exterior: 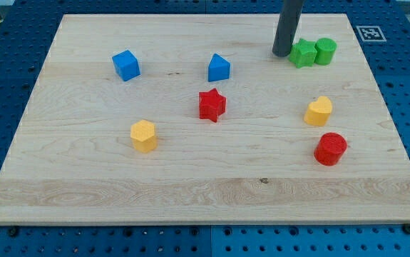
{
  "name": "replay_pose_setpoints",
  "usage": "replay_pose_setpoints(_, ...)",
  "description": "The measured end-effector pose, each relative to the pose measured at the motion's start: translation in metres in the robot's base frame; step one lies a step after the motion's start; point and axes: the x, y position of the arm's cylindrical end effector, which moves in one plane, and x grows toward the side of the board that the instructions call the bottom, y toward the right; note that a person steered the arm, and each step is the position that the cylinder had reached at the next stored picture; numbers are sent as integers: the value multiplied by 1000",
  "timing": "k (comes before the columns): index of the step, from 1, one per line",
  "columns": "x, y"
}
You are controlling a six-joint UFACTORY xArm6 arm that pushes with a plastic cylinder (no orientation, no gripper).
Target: Push the red star below the green star
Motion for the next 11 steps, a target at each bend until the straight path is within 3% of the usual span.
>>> replay_pose_setpoints(2, 76, -5)
replay_pose_setpoints(6, 81, -199)
replay_pose_setpoints(8, 138, -209)
replay_pose_setpoints(9, 144, -198)
replay_pose_setpoints(11, 92, -154)
